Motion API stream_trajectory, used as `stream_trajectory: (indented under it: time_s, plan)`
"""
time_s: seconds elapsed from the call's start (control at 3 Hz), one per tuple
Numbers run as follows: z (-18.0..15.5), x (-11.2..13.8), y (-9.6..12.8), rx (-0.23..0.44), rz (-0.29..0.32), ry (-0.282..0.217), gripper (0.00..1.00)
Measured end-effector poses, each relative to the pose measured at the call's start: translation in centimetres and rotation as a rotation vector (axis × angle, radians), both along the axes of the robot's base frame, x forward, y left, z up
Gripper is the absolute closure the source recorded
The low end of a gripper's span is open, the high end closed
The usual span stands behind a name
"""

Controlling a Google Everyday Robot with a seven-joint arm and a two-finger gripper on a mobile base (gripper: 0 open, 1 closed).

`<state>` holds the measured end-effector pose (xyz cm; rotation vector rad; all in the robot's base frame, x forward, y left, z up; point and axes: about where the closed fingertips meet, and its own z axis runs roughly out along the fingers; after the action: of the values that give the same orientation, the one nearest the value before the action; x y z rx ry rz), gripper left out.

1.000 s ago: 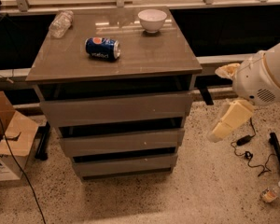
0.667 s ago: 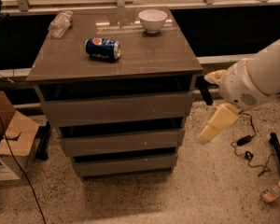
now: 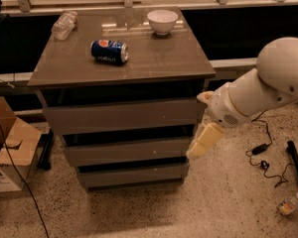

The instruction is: Open middle drawer

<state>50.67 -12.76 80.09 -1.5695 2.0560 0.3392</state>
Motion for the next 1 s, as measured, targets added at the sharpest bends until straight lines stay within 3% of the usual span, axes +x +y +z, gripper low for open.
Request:
stream_trajectory:
  time_s: [0.67,1.0]
  plan:
    - [-8.1,2.5,2.2,0.111,-0.021,0.043,0.0]
    - [-9.0,2.8,2.3,0.12,-0.027,0.05,0.0]
